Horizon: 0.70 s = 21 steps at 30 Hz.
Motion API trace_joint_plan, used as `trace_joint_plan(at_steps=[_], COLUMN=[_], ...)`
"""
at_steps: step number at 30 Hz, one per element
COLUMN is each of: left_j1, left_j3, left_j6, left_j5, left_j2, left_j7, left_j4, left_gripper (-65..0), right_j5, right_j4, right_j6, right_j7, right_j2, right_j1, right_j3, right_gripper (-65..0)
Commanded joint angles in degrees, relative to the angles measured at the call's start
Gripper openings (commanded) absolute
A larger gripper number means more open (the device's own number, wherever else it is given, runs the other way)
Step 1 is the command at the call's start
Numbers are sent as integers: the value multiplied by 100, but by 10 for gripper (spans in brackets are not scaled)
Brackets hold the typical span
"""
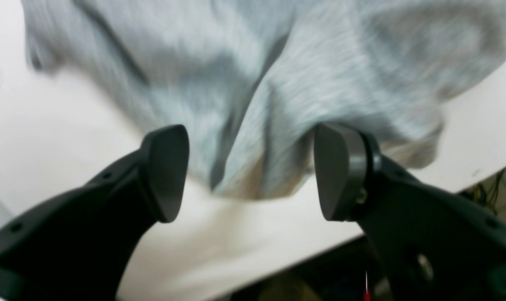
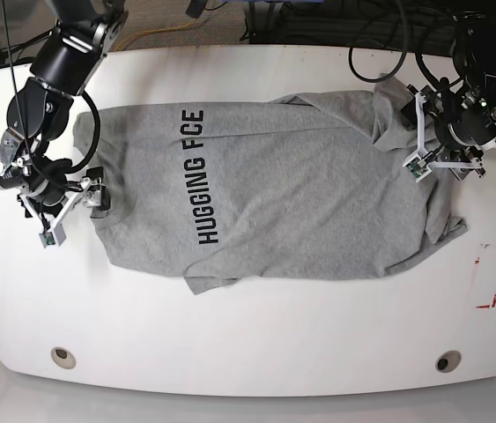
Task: Fold the T-shirt properly
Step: 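Release the shirt and grasp its side edges with both grippers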
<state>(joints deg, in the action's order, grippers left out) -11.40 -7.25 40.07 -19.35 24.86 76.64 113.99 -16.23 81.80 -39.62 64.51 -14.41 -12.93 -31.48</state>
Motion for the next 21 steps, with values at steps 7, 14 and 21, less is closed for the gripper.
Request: trace_joint_plan(at_steps=[7, 14, 21], left_j1=[-157, 19, 529], left_j3=[-45, -748, -1636], left_j6=[-7, -7, -7], left_j5=[-812, -1427, -1418], left_j2=[94, -135, -618], left_j7=[41, 33, 33], left_j4=[95, 77, 51], left_gripper=[-217, -217, -218], right_j5=[-113, -113, -113], right_j4=[-1670, -3024, -4176], right_j6=[-38, -38, -38], right_j7=[-855, -1946, -2913], right_j2=[-479, -778, -945], right_j1=[-1129, -1621, -1991], right_j3=[120, 1025, 1500], right_gripper=[-87, -87, -87])
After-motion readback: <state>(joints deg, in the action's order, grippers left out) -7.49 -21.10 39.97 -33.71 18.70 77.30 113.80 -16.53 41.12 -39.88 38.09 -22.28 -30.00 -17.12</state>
